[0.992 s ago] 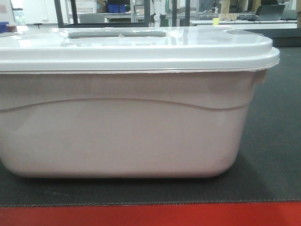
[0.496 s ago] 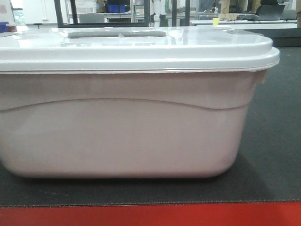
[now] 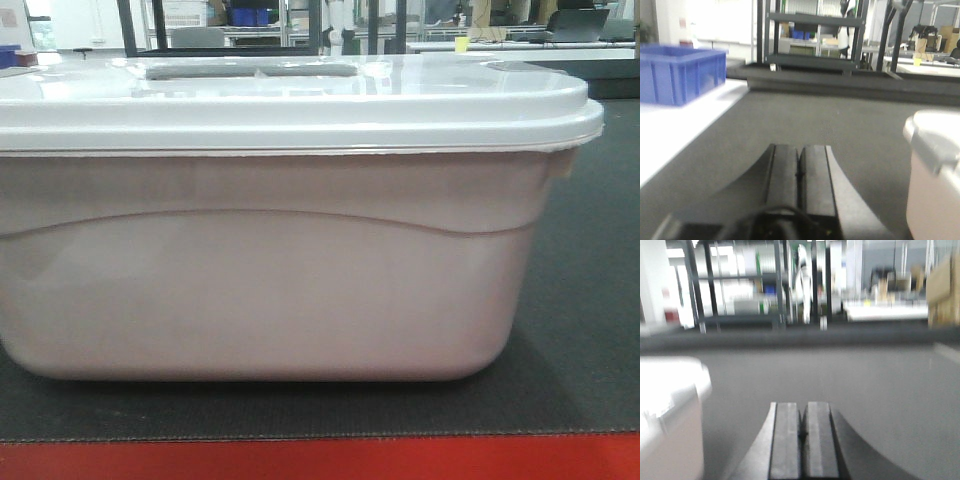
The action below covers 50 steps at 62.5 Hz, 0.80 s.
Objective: Grab white bin and place on right shelf
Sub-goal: 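Move both grippers down to the short ends of the white lidded bin, then close both grippers on the bin's lid rims at its two ends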
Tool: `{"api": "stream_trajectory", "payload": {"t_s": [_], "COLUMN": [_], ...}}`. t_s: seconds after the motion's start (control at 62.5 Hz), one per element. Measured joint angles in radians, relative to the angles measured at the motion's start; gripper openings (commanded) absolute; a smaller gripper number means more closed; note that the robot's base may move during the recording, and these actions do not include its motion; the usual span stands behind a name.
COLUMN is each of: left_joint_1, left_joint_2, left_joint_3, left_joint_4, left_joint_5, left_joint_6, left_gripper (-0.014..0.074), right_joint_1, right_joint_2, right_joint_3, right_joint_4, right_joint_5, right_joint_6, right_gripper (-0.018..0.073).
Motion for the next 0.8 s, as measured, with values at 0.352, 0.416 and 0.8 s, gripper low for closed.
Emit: {"api": "stream_trajectory", "payload": {"t_s": [0.352,0.416,0.8], "left_joint_1": [-0.088,-0.103,-0.116], "left_joint_2": [0.353,0.427,0.773], "left_joint_3": [-0.427,-0.473,-0.73], "left_joint_4": [0.036,0.035,-0.163], "left_joint_5": [0.334,0.382,0.672], "left_joint_6": [0.0,0.0,0.002], "left_gripper": [0.0142,0.0224,0.0464], "right_joint_1": [0.0,0.0,0.0], "right_joint_2": [0.351,0.421,0.81], "right_joint_3": [-0.464,-0.5,-0.746], "right_joint_4": [0.0,0.0,0.18], "right_joint_5": [0.215,0.228,0.555], "right_joint_6": [0.0,0.0,0.0], "right_gripper": [0.0413,0.0495,0.0592]}}
